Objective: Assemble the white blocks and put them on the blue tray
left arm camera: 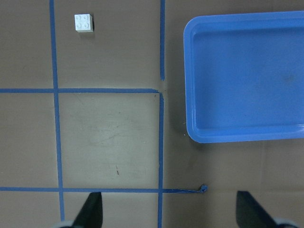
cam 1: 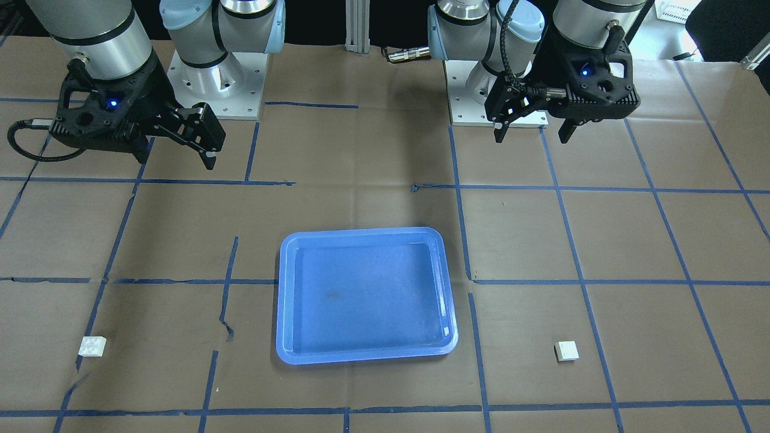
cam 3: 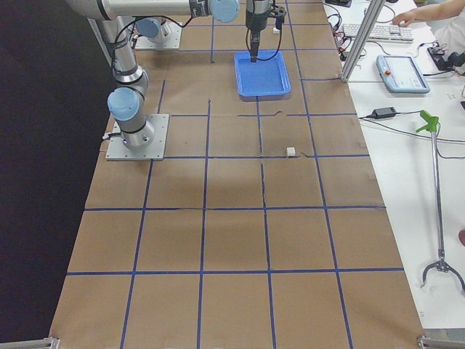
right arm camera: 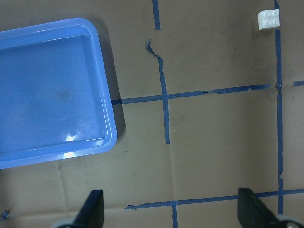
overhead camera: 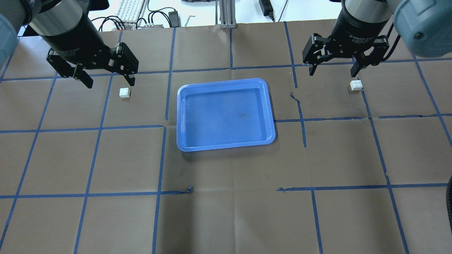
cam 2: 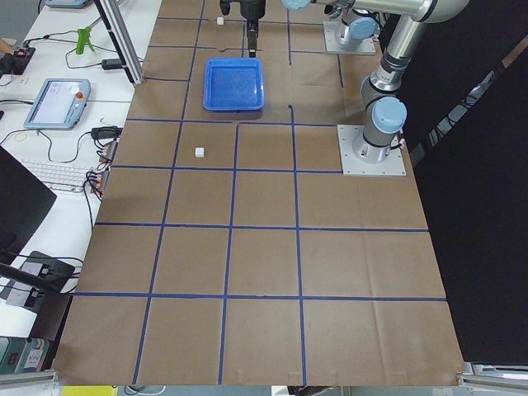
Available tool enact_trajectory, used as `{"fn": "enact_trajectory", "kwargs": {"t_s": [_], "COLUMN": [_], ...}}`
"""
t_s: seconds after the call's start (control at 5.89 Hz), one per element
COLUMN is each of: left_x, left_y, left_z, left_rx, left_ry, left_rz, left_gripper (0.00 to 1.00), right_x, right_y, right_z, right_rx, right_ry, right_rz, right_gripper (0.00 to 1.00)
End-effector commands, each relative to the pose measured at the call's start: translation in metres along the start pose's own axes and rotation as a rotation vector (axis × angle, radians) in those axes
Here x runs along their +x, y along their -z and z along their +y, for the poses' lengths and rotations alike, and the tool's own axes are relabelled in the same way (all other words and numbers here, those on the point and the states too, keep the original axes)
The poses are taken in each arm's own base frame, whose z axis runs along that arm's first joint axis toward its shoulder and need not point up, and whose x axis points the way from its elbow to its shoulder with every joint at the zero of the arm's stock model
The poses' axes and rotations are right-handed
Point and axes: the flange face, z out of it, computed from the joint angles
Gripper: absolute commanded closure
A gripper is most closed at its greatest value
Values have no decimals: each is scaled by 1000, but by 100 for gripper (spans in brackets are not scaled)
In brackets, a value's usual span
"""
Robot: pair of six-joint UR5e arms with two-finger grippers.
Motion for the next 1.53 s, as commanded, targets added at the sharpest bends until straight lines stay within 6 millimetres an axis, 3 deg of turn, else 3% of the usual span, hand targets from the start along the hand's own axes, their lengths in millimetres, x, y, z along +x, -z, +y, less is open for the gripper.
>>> {"fn": "enact_trajectory", "kwargs": {"t_s": [0.0, 0.17, 0.34, 0.68, 0.85, 1.02, 1.36], "left_x": [-8, -19, -41, -84, -91, -107, -132], "left_y": [2, -5, -33, -120, -152, -171, -211], "left_z": [6, -1, -9, -27, -27, -21, -11], "left_rx": [-2, -18, -71, -156, -180, -205, -171], "left_ry": [6, 27, 36, -56, -45, -28, -120], "left_rz": [-6, -2, -3, 13, 15, 22, -59], "left_gripper": [0, 0, 0, 0, 0, 0, 1], "right_x": [1, 3, 3, 3, 4, 12, 61], "right_y": [-2, -3, -3, -4, -7, -16, -34], "right_z": [0, -2, -3, -6, -9, -17, -51], "right_rx": [-12, -14, -7, 2, 0, -14, -9], "right_ry": [9, 11, 76, 369, 533, 718, 1079], "right_rz": [0, -2, -7, -17, -8, -10, -23], "right_gripper": [0, 0, 0, 0, 0, 0, 0]}}
